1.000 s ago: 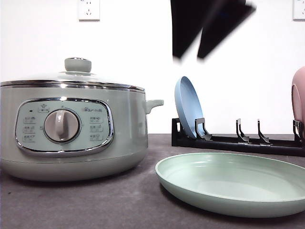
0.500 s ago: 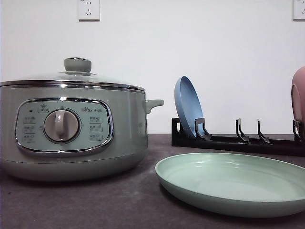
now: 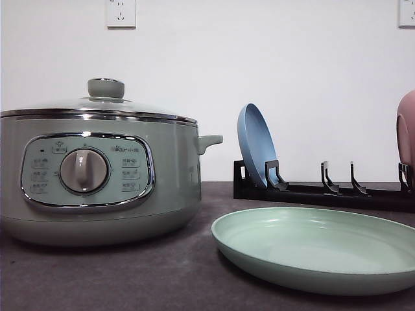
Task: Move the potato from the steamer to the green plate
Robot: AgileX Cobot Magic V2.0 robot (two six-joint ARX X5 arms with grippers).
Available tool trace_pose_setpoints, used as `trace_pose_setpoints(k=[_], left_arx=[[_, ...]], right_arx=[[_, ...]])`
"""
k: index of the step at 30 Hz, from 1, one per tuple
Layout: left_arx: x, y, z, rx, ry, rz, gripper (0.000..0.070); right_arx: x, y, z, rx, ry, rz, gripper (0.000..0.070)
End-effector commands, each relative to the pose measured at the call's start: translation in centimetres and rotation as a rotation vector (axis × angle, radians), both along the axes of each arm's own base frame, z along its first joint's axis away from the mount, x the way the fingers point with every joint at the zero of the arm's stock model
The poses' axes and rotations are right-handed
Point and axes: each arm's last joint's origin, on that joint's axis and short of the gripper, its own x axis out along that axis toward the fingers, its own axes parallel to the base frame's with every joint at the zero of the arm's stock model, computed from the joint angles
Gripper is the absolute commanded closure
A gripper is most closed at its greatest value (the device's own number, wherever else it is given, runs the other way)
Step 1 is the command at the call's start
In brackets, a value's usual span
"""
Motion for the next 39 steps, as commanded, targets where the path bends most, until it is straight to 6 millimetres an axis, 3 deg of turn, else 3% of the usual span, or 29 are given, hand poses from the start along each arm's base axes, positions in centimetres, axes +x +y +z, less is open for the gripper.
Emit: trace_pose_setpoints(k=[1, 9, 15, 22, 27, 39], left_arx=[[0.6, -0.1, 2.0, -0.015, -0.03, -0.001, 0.0104], [5.4, -1.6, 7.6, 0.086, 0.062, 0.0, 0.0105], [10.0, -4.0, 8.5, 0.215, 0.178, -0.002, 0.0105], [14.6, -7.0, 6.6, 0.366, 0.301, -0.002, 0.0106], [17.1, -8.9, 4.2, 0.428, 0.37, -0.022, 0.0109], [20.0, -11.4, -0.3, 0.552, 0.496, -0.028, 0.0111]], right_arx=[[0.1, 0.3, 0.3, 0.006, -0.005, 0.01, 0.0283], [0.1, 0.3, 0.2, 0.001, 0.003, 0.01, 0.0283], [0.0, 0.2, 0.1, -0.005, 0.01, 0.01, 0.0283], [0.0, 0.2, 0.1, -0.007, 0.013, 0.01, 0.0283], [0.0, 0.2, 0.1, -0.007, 0.013, 0.01, 0.0283], [0.0, 0.2, 0.1, -0.007, 0.013, 0.01, 0.0283]])
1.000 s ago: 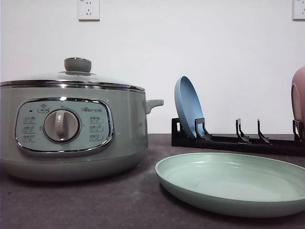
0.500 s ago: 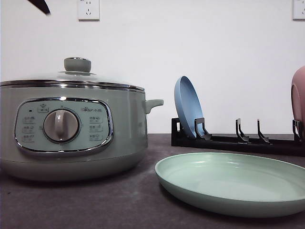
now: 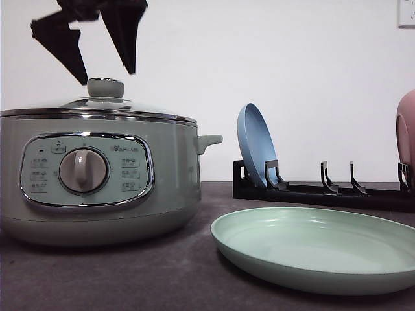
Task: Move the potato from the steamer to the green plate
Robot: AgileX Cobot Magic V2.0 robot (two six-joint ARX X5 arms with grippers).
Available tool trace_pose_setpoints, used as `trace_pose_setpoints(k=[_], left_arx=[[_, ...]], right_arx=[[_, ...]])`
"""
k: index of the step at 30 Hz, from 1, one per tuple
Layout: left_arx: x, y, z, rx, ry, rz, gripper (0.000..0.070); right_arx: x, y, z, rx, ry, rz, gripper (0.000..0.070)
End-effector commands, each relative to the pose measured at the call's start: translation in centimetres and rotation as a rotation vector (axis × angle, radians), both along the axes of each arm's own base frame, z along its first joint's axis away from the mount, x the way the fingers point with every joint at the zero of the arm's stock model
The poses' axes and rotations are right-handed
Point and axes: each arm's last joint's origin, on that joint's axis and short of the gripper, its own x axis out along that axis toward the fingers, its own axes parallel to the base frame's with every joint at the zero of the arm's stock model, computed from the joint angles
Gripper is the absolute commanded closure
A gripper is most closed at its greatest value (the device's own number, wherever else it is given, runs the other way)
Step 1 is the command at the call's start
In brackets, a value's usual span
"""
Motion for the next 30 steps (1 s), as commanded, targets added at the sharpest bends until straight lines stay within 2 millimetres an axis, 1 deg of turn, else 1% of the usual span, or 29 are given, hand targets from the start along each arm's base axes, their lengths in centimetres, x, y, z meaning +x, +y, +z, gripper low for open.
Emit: trace_pose_setpoints(k=[1, 7, 12, 16, 19, 20, 21, 24, 27, 30], left_arx=[[0.6, -0.6, 0.0, 0.006, -0.01, -0.015, 0.0111], [1.3, -0.9, -1.1, 0.02, 0.025, -0.016, 0.0118], [1.4, -1.0, -1.3, 0.022, 0.029, -0.016, 0.019], [1.4, -1.1, -1.3, 0.023, 0.03, -0.019, 0.0216], [1.3, -1.1, -1.3, 0.024, 0.033, -0.02, 0.0338], [1.3, -1.2, -1.4, 0.025, 0.036, -0.021, 0.0369], [1.2, -1.1, -1.4, 0.027, 0.04, -0.021, 0.0392], [1.1, -1.1, -1.4, 0.032, 0.053, -0.021, 0.0423], [1.0, -1.0, -1.5, 0.037, 0.064, -0.021, 0.0538], [0.9, -1.0, -1.5, 0.043, 0.078, -0.021, 0.0638]], right_arx=[[0.1, 0.3, 0.3, 0.006, -0.006, 0.01, 0.0283], [0.1, 0.3, 0.3, 0.007, -0.007, 0.01, 0.0283], [0.1, 0.3, 0.3, 0.005, -0.01, 0.007, 0.0283], [0.2, 0.3, 0.3, 0.001, -0.013, 0.001, 0.0283], [0.2, 0.3, 0.3, -0.007, -0.018, -0.009, 0.0283], [0.2, 0.3, 0.3, -0.007, -0.018, -0.01, 0.0283], [0.2, 0.3, 0.3, -0.007, -0.018, -0.01, 0.0283], [0.2, 0.3, 0.3, -0.007, -0.018, -0.01, 0.0283], [0.2, 0.3, 0.3, -0.007, -0.018, -0.009, 0.0283], [0.2, 0.3, 0.3, -0.007, -0.018, -0.01, 0.0283]])
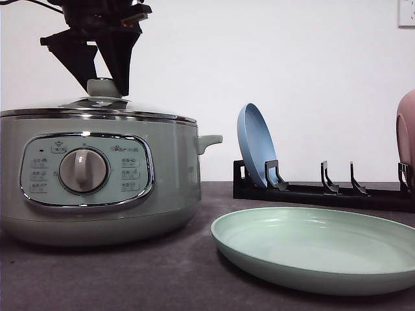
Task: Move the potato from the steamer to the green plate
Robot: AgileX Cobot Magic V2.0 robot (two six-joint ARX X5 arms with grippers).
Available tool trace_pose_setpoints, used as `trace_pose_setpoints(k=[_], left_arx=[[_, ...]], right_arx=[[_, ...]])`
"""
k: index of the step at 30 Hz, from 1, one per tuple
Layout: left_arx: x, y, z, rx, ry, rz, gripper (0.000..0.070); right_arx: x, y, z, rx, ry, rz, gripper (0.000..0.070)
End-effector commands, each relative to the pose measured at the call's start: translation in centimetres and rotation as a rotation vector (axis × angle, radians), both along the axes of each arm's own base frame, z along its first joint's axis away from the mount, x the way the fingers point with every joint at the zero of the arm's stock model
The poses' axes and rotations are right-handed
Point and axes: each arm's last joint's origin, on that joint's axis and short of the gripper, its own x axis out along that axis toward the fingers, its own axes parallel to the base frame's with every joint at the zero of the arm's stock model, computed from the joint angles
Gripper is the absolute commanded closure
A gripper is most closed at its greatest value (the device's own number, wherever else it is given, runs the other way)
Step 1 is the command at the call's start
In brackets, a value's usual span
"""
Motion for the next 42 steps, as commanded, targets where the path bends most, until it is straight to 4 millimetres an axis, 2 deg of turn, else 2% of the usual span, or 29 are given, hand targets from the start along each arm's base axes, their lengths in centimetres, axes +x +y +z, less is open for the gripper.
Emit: trace_pose_setpoints(k=[1, 3, 10, 18, 24, 30, 40, 42], left_arx=[[0.2, -0.3, -0.1, 0.007, 0.024, -0.006, 0.0673], [0.2, -0.3, -0.1, 0.007, 0.024, -0.005, 0.0699], [-0.1, -0.1, 0.4, 0.006, 0.02, -0.005, 0.0698], [-1.8, 1.5, 3.6, -0.023, -0.11, 0.028, 0.0698], [-3.4, 3.5, 6.0, -0.033, -0.194, 0.077, 0.0698], [-5.1, 6.5, 7.9, -0.004, -0.253, 0.173, 0.0698], [-6.4, 11.7, 9.0, 0.055, -0.264, 0.367, 0.0698], [-6.5, 12.5, 9.0, 0.061, -0.258, 0.398, 0.0699]], right_arx=[[0.2, 0.3, 0.3, 0.006, -0.01, 0.007, 0.0283], [0.2, 0.3, 0.3, 0.006, -0.009, 0.007, 0.0283], [0.2, 0.3, 0.3, 0.008, -0.011, 0.007, 0.0282], [0.2, 0.4, 0.4, 0.018, -0.009, -0.002, 0.0282], [0.3, 0.4, 0.4, 0.025, -0.005, -0.008, 0.0282], [0.3, 0.4, 0.5, 0.036, 0.005, -0.021, 0.0279], [0.6, 0.6, 0.6, 0.061, 0.02, -0.053, 0.0267], [0.8, 0.7, 0.6, 0.067, 0.031, -0.062, 0.0238]])
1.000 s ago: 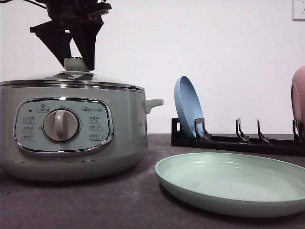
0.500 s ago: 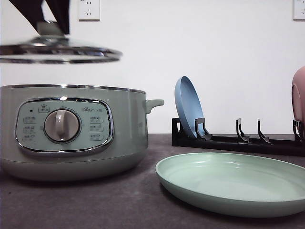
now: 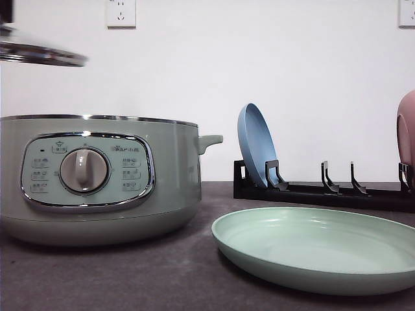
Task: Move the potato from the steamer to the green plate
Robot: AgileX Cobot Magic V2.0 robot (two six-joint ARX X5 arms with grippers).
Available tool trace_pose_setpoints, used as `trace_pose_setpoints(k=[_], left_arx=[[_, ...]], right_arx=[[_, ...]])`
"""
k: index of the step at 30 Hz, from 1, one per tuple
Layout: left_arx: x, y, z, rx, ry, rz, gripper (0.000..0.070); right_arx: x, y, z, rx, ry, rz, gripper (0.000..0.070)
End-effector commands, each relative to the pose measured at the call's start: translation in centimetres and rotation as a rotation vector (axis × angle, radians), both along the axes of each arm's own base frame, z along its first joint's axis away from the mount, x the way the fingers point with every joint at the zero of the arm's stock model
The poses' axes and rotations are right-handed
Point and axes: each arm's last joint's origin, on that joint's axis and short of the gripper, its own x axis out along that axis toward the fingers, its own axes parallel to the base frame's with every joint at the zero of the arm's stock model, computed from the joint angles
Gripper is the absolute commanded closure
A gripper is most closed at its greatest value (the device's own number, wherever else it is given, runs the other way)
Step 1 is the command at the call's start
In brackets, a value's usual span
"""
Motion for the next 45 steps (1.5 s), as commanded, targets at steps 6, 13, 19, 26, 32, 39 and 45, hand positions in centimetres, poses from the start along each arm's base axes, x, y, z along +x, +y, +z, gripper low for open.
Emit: trace_pose_setpoints(k=[6, 13, 19, 26, 32, 39, 45], left_arx=[[-0.2, 1.5, 1.1, 0.001, -0.061, 0.051, 0.0699], [-0.2, 2.3, 1.1, 0.008, -0.061, 0.07, 0.0699], [-0.1, 2.7, 1.1, 0.009, -0.065, 0.087, 0.0698], [-0.1, 3.0, 1.1, 0.008, -0.068, 0.096, 0.0699], [-0.1, 3.0, 1.1, 0.008, -0.072, 0.096, 0.0699], [-0.1, 3.0, 1.1, 0.008, -0.071, 0.096, 0.0699], [-0.1, 3.0, 1.1, 0.007, -0.068, 0.095, 0.0699]], right_arx=[[2.1, 2.3, -0.1, -0.008, 0.057, 0.001, 0.0215], [6.5, 6.9, 0.7, -0.076, 0.087, 0.008, 0.018], [10.3, 11.7, 0.2, -0.137, 0.107, 0.016, 0.0158], [12.8, 16.6, -2.3, -0.201, 0.102, 0.018, 0.015], [13.4, 19.6, -5.1, -0.263, 0.084, -0.001, 0.0136], [13.7, 21.8, -8.3, -0.353, 0.056, -0.05, 0.0086], [14.2, 22.7, -10.4, -0.386, 0.07, -0.083, 0.0086]])
